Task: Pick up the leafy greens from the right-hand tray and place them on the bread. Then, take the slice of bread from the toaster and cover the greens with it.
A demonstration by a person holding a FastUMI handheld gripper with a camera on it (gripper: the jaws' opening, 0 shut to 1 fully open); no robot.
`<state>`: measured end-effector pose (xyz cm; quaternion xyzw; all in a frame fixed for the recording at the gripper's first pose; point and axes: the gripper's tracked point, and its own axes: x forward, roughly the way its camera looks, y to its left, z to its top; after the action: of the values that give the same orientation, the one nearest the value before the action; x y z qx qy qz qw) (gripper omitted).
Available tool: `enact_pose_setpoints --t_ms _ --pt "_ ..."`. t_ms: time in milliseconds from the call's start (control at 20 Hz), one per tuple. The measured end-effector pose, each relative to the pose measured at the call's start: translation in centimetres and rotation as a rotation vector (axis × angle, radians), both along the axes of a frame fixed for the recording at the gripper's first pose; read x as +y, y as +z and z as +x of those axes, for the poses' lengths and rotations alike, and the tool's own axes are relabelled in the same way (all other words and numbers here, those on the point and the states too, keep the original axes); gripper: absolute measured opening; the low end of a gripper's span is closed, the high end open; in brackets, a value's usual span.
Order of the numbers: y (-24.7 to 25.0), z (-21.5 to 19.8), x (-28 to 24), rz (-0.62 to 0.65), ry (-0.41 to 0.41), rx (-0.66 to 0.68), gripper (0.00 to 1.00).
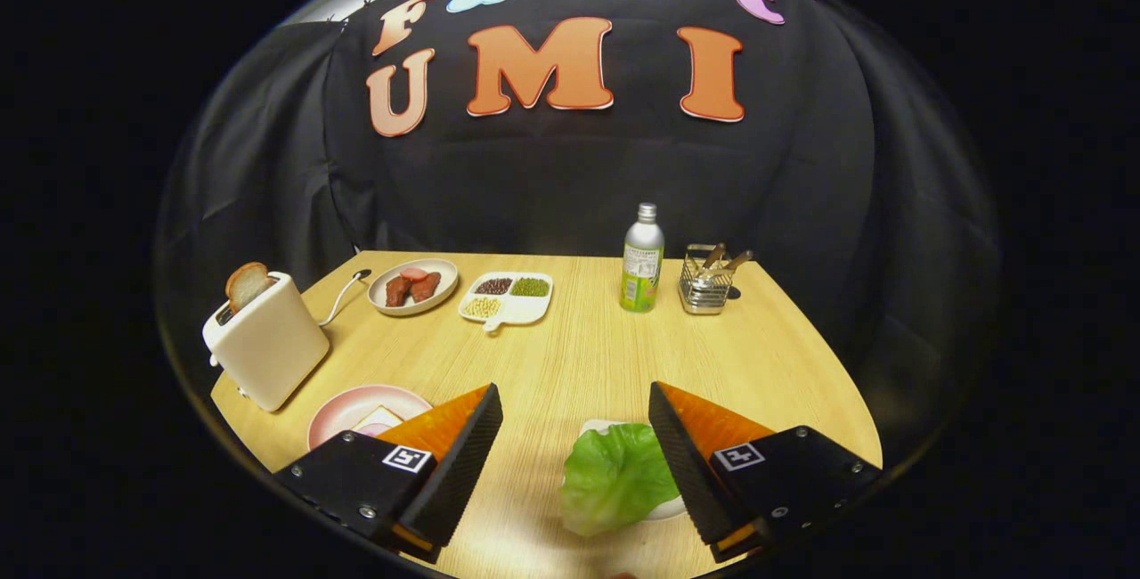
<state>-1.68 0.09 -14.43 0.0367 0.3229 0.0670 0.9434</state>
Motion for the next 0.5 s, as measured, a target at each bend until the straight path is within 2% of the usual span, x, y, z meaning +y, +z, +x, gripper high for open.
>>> enact_pose_setpoints --t_ms 250,500 --pt "-4.5 -0.4 -1.5 -0.048 -0.023 0.158 0.98" --pt "-8.9 -1.8 -2.2 -0.029 -0.027 0.339 0.97"
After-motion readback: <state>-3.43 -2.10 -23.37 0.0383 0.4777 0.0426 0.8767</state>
